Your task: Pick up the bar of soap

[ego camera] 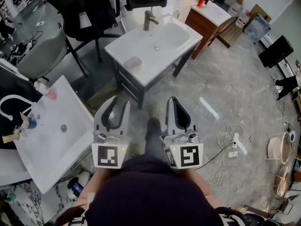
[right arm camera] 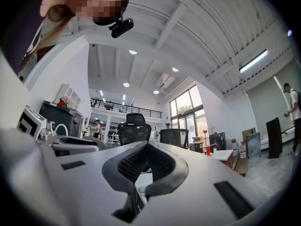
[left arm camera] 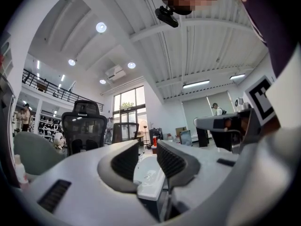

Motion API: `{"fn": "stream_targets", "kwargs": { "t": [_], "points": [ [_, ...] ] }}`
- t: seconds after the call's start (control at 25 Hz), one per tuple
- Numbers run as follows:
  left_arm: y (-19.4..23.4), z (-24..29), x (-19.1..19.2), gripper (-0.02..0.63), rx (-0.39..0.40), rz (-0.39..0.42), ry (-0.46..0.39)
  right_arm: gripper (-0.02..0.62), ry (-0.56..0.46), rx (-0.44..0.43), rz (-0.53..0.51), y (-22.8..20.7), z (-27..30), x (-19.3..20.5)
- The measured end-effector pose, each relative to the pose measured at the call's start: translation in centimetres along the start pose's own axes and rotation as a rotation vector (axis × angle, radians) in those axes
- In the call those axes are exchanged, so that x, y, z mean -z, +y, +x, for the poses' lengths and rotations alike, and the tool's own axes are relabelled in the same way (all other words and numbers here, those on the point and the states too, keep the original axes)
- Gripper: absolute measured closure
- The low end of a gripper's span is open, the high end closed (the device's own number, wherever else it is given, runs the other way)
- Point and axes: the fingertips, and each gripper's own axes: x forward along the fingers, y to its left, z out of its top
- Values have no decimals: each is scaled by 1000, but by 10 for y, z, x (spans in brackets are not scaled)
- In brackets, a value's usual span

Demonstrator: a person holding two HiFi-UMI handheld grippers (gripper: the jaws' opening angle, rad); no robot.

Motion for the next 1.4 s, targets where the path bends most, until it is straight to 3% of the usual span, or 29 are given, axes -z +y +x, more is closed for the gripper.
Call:
{"fn": "stream_targets", "kwargs": {
  "t": [0.32,1.0,1.4],
  "points": [
    [31,77,2,506,-77,29,-8,578,-33,-112,17,-24,93,13],
    [79,267,20,506,-208,16,51,578,20,-380,71,-109,292,60],
    [97,305,44,506,-283,25,109,578,59,-474,123,-120,343,98]
  ]
}}
